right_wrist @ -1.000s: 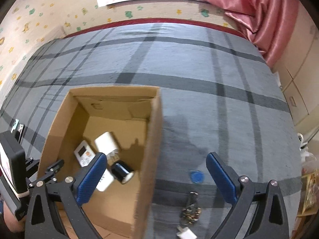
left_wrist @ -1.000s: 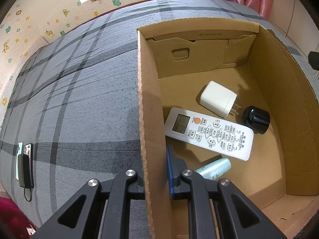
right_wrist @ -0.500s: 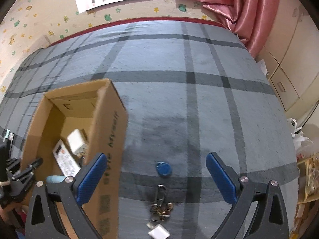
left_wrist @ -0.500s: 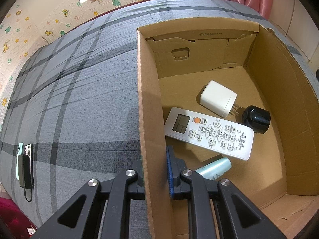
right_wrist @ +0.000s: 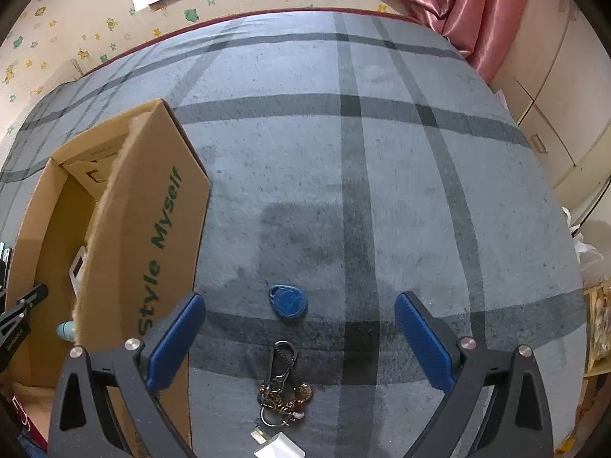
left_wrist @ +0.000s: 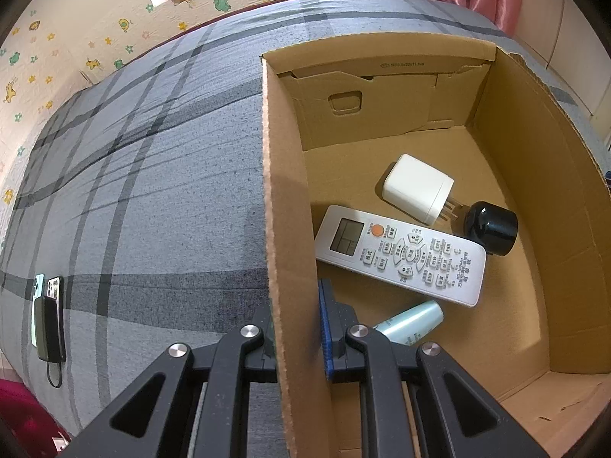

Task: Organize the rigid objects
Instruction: 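Move the right tool out of the box to the blue key fob, then grasp the blue key fob with the right tool, then lift the blue key fob with the right tool and carry it over the box, then lower the key fob into the box beside the remote and open the right tool, then move the right tool back to the keyring of keys on the bed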

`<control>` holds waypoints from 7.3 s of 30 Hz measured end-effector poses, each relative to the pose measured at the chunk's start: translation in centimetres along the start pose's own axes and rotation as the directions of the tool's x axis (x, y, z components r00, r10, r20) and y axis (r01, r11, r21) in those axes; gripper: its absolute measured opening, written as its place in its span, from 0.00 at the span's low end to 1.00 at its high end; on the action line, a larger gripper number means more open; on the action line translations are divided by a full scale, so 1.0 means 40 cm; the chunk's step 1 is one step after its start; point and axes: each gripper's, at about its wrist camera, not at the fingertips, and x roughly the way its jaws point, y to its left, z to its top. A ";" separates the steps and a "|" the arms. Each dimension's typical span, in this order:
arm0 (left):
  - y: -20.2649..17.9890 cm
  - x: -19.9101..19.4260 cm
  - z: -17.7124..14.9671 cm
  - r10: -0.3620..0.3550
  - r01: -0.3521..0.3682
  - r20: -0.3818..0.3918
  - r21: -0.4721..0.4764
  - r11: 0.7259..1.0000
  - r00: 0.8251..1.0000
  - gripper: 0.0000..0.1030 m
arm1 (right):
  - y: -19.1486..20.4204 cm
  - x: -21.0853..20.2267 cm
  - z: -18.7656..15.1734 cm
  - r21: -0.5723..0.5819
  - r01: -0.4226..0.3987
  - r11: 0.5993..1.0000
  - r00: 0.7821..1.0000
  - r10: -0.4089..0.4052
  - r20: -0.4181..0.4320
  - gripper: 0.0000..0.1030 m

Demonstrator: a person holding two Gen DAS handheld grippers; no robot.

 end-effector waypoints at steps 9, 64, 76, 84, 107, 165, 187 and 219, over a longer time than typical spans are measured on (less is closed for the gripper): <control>-0.003 -0.002 -0.002 0.002 -0.002 0.001 -0.001 1.000 1.000 0.15 | 0.004 0.059 -0.002 -0.007 -0.004 1.000 1.000 0.003 -0.030 0.99; 0.000 -0.003 0.000 0.003 -0.003 0.001 -0.004 1.000 1.000 0.15 | 0.020 0.039 -0.022 -0.038 0.006 0.999 0.999 -0.008 -0.039 0.27; 0.000 -0.002 -0.003 0.001 -0.001 0.005 -0.003 1.000 1.000 0.15 | 0.070 -0.070 -0.001 -0.056 0.002 0.998 1.000 -0.001 0.017 0.27; -0.002 -0.003 -0.003 0.003 -0.003 0.005 -0.003 1.000 1.000 0.15 | 0.096 -0.133 0.015 -0.063 -0.005 0.998 0.998 0.009 0.058 0.27; 0.001 -0.005 0.000 0.004 -0.004 0.002 -0.002 1.000 1.000 0.15 | 0.280 -0.221 0.060 -0.184 -0.075 0.980 0.990 0.095 0.106 0.27; -0.004 -0.006 -0.004 0.005 -0.005 0.006 -0.002 1.000 1.000 0.15 | 0.487 0.050 0.006 -0.271 -0.147 0.951 0.985 0.115 -0.129 0.35; -0.002 -0.007 -0.002 0.006 -0.006 0.005 -0.001 1.000 1.000 0.15 | 0.428 -0.085 0.055 -0.208 -0.129 0.970 0.991 0.136 0.017 0.82; -0.004 -0.007 -0.001 0.016 -0.016 0.004 0.003 1.000 1.000 0.15 | 0.120 -0.221 0.028 -0.050 -0.028 0.998 0.994 0.033 0.105 1.00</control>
